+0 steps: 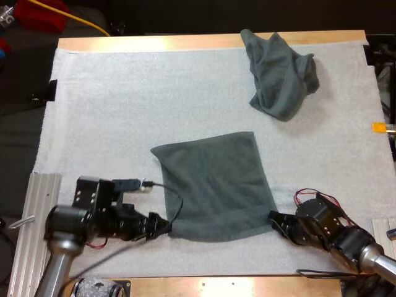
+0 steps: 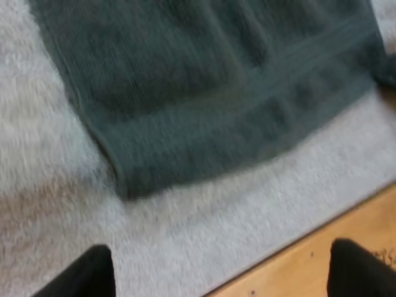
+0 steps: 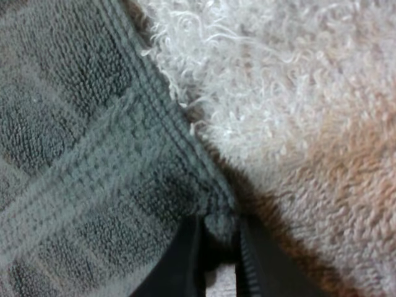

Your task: Pick towel from pile, fold and stack

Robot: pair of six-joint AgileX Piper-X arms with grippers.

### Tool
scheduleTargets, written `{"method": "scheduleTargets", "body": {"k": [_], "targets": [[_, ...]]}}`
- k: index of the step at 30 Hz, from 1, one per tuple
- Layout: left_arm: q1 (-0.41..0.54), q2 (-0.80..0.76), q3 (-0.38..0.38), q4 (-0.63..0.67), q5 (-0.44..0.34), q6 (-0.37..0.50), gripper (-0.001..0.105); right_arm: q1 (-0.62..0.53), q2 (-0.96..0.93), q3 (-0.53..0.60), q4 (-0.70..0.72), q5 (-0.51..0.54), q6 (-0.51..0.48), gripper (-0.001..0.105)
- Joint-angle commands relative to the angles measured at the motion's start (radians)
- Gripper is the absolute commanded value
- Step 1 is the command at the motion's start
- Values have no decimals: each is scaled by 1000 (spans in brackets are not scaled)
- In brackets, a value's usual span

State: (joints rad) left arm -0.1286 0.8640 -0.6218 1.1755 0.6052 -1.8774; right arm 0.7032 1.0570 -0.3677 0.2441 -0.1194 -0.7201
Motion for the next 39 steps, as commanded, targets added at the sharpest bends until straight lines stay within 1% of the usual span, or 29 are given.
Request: {"method": "scheduleTargets", "body": {"k": [1,3,7,15,18,20,23,32,39], "targets": [[-5,31,-1,-22,5,-3,69,-2,-3,5,23,3,-10,2],[-5,86,-1,-36,5,7,69,-2,-3,5,23,3,-10,2],[-5,181,-1,-52,43,44,69,-2,-3,5,23,3,-10,2],[-5,334,-1,-85,44,65,69,-2,-3,5,23,3,-10,2],[-5,379,-1,-91,74,86,69,-2,-3,5,23,3,-10,2],[-5,410,-1,-105,92,88,69,-2,-3,5,23,3,-10,2],[-5,446,-1,-133,92,88,69,-2,-3,5,23,3,-10,2],[-5,587,-1,-160,99,88,69,-2,-3,5,23,3,-10,2],[-8,650,-1,-190,169,88,69,-2,-3,5,23,3,-10,2]]}}
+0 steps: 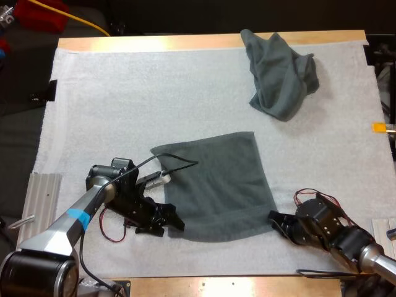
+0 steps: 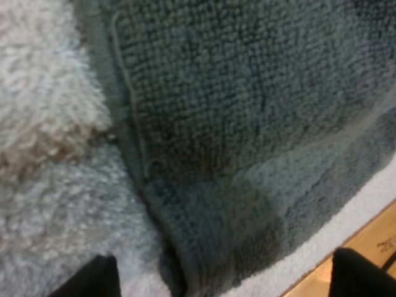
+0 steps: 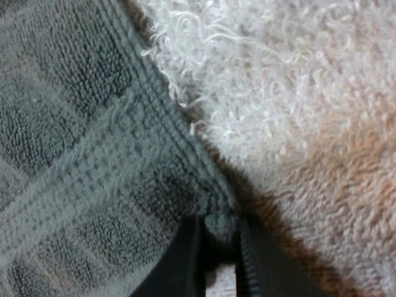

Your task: Pick towel from pile, fold and stack

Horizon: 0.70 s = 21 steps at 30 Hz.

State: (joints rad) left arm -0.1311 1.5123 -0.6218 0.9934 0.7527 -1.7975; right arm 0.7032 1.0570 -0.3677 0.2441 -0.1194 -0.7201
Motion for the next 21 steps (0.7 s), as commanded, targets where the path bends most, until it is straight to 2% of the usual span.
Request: {"method": "scheduleTargets", "body": {"k": [1,7,11,21], "targets": [[-11,3,-1,-8,24,10,69,-2,-3,5,23,3,-10,2],[-115,3,-1,-34,24,14,69,-2,-3,5,23,10,-10,2],[-185,3,-1,-93,24,-35,69,-2,-3,5,23,10,-10,2],[-203,3,-1,-86,24,-25,68,-2,-3,5,23,7,-10,2]]}}
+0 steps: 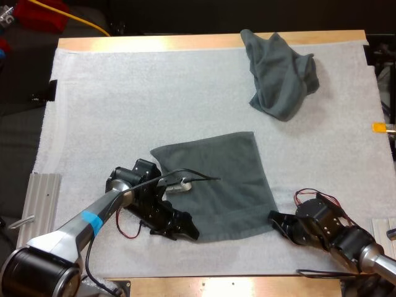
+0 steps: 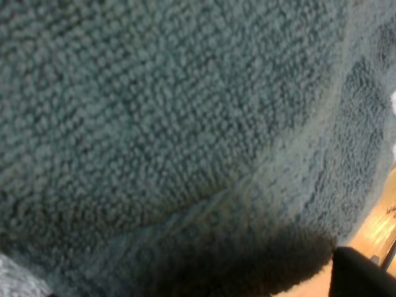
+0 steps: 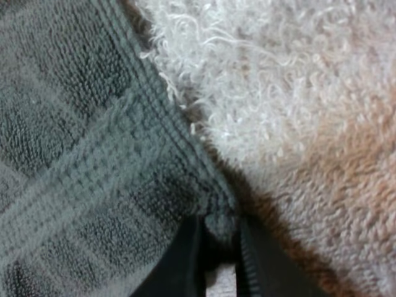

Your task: Pick towel from pile, fold and stack

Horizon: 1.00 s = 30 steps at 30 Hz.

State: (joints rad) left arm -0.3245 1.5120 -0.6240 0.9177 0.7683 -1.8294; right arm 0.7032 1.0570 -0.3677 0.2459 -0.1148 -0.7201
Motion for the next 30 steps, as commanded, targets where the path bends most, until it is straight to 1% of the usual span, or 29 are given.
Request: {"method": "scheduleTargets", "body": {"k": [1,3,5,7,12,13,15,17,18,20,24,27,28,30], "targets": [[-10,3,2,-5,8,8,67,-2,-3,5,22,3,-10,2],[-10,3,2,5,5,21,61,-2,-3,5,22,3,-10,2],[-10,3,2,24,-26,35,52,-2,-3,5,22,3,-10,2],[-10,3,2,38,-56,47,48,-2,-3,5,22,3,-10,2],[-10,3,2,65,-113,67,45,-2,-3,5,22,5,-10,2],[-10,3,2,70,-123,70,43,-2,-3,5,22,5,-18,2],[-10,3,2,80,-130,80,36,-2,-3,5,22,5,-23,2],[-10,3,2,85,-152,85,24,-2,-3,5,22,5,-27,2],[-10,3,2,87,-157,85,22,-2,-3,5,22,5,-28,2],[-10,0,2,87,-170,88,15,-2,-3,5,22,5,-57,2],[-10,-35,2,84,-196,104,11,-2,-3,5,22,-2,-139,2],[-10,-86,2,84,-214,107,4,-2,-3,-2,22,-4,-152,2],[-10,-108,2,87,-215,107,1,-2,-3,-9,22,-8,-160,2],[-10,-145,2,89,-217,107,0,-2,-3,-28,25,-20,-187,2]]}}
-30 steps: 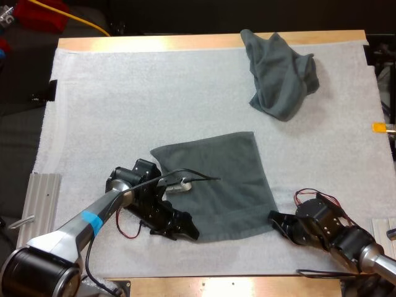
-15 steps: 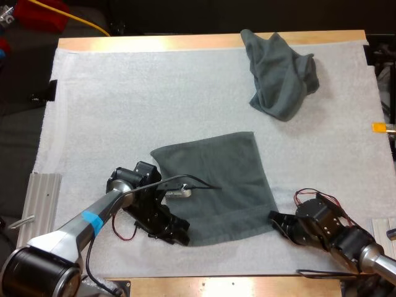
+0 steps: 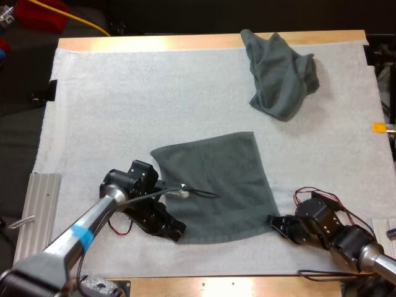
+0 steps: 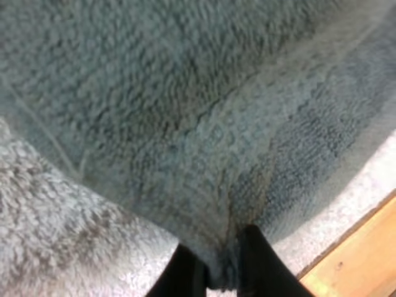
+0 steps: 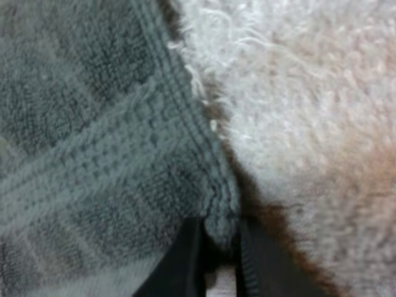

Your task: Pick towel from pile, fold and stack

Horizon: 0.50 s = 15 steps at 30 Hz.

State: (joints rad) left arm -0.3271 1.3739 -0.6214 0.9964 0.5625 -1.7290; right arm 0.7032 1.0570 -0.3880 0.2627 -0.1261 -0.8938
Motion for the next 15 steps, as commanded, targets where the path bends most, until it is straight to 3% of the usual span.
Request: {"method": "scheduleTargets", "body": {"k": [1,9,15], "targets": [[-7,-27,-1,17,-11,6,0,-2,-3,-25,17,-11,-30,2],[-7,-117,-5,89,-7,6,0,0,-1,-183,226,19,-137,2],[-7,-153,-5,179,60,6,0,41,-1,-267,395,41,-187,2]]}}
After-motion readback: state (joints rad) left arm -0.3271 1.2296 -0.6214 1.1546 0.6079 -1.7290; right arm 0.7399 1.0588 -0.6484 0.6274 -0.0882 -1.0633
